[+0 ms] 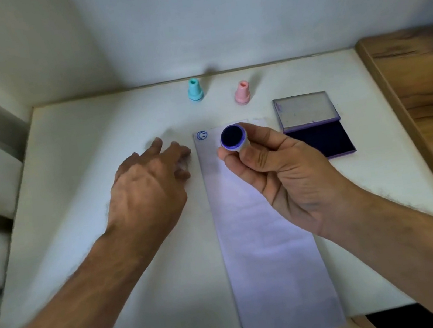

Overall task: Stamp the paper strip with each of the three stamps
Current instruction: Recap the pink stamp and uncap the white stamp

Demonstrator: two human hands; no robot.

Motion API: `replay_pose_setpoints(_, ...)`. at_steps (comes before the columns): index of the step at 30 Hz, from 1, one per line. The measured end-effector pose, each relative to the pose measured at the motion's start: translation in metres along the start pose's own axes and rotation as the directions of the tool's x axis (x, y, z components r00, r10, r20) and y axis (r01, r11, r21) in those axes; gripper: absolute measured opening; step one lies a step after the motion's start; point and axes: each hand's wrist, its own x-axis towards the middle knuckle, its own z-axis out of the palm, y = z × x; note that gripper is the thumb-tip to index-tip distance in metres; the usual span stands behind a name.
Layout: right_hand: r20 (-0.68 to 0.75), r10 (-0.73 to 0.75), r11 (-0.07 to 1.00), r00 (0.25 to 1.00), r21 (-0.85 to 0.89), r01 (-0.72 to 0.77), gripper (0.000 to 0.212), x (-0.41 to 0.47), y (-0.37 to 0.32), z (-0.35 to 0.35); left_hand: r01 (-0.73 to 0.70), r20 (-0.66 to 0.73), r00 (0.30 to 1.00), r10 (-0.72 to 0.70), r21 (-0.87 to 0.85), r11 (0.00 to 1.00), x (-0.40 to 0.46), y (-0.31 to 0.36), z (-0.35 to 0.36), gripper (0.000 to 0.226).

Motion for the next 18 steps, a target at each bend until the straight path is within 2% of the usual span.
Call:
replay_pose_setpoints(6, 0.074, 0.011, 0.999, 0.997, 0.031, -0.013, 0.032, -0.004, 0.0, 0.003, 0.033, 0.036, 0.999, -0.033, 0.012, 0.999, -0.001, 0.005, -0.001, 0.03)
replay_pose_setpoints(9, 0.032, -0.008, 1.0, 0.999, 0.004, 0.007, 0.033, -0.005, -0.004, 0.003, 0.02, 0.066, 0.998, -0.019, -0.022, 1.0, 0.0, 0.002, 0.005, 0.029)
replay_pose_setpoints(18, -0.095, -0.071, 0.996, 0.993, -0.065, 0.065, 0.028, -0.013, -0.009, -0.004, 0.161, 0.09, 0.985, -0.145, -0.215, 0.963, 0.003, 0.0, -0.003, 0.018)
